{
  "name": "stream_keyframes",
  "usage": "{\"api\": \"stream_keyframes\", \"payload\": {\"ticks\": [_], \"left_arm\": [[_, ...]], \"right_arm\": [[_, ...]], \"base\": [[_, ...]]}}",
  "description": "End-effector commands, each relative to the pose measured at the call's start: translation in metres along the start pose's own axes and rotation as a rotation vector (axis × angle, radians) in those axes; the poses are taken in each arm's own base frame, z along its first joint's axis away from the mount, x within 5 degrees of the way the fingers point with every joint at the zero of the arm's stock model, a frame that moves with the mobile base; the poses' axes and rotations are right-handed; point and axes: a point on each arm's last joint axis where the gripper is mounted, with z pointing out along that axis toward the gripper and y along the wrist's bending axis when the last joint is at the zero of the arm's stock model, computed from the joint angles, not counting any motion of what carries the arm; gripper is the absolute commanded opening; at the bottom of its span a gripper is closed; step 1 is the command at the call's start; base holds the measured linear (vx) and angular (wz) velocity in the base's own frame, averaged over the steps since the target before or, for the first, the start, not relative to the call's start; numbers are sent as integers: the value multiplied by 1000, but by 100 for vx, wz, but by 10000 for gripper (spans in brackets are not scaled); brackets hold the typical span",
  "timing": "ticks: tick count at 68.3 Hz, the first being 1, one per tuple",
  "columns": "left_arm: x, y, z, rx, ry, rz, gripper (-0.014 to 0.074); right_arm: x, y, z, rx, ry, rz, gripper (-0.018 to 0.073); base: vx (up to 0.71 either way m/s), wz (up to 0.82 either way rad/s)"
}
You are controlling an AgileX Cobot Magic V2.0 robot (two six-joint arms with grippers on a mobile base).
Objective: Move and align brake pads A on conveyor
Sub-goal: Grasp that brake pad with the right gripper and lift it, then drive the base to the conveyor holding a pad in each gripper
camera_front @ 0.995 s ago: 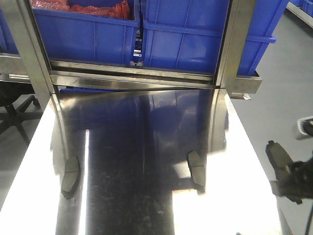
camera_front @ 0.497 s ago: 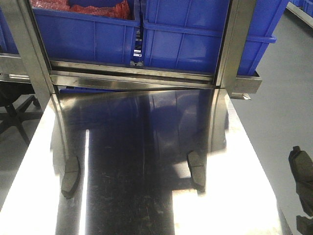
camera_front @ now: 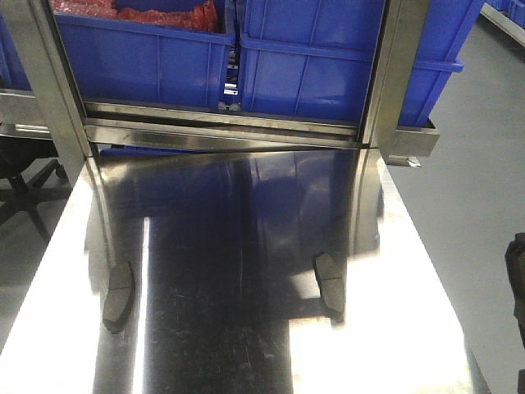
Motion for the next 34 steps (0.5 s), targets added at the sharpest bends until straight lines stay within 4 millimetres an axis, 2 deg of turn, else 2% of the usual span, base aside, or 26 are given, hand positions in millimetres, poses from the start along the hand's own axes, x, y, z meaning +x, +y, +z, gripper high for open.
{"api": "stream_keyframes", "payload": {"ticks": [1, 34], "left_arm": [[-17, -1, -3, 4, -118, -10, 104], [-17, -1, -3, 4, -118, -10, 104]], "right_arm": [[-17, -2, -5, 21, -113, 3, 4], [-17, -2, -5, 21, -113, 3, 4]], "base": [[0, 0], [0, 0]]}}
